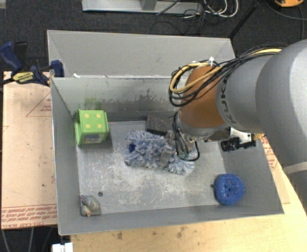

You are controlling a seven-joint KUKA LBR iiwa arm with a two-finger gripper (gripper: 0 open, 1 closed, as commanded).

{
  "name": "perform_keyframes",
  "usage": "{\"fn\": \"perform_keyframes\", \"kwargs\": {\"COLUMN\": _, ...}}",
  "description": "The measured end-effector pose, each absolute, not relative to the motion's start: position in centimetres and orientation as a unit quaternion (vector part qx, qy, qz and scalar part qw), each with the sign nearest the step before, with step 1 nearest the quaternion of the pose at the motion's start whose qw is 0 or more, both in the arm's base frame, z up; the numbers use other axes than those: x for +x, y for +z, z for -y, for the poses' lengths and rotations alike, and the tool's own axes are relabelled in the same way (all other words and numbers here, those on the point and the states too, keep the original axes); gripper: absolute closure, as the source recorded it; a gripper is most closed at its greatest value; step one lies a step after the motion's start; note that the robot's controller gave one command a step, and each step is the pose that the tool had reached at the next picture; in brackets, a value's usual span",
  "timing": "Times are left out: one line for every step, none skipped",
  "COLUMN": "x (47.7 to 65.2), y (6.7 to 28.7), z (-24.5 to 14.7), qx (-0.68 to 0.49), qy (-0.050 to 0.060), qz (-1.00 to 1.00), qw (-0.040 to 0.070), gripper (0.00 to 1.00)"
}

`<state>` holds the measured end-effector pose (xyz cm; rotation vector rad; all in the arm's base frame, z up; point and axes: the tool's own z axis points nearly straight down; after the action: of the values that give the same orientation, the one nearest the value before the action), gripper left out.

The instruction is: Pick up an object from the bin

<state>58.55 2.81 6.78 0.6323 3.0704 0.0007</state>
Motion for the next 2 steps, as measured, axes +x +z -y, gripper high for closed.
{"fn": "perform_keyframes", "kwargs": {"x": 58.4, "y": 7.4, "z": -2.8, "qx": 0.205, "qy": 0.0, "qz": -0.979, "qw": 0.0, "gripper": 1.0}}
{"fn": "perform_keyframes", "kwargs": {"x": 58.3, "y": 9.5, "z": -2.9, "qx": 0.204, "qy": 0.0, "qz": -0.979, "qw": -0.003, "gripper": 1.0}}
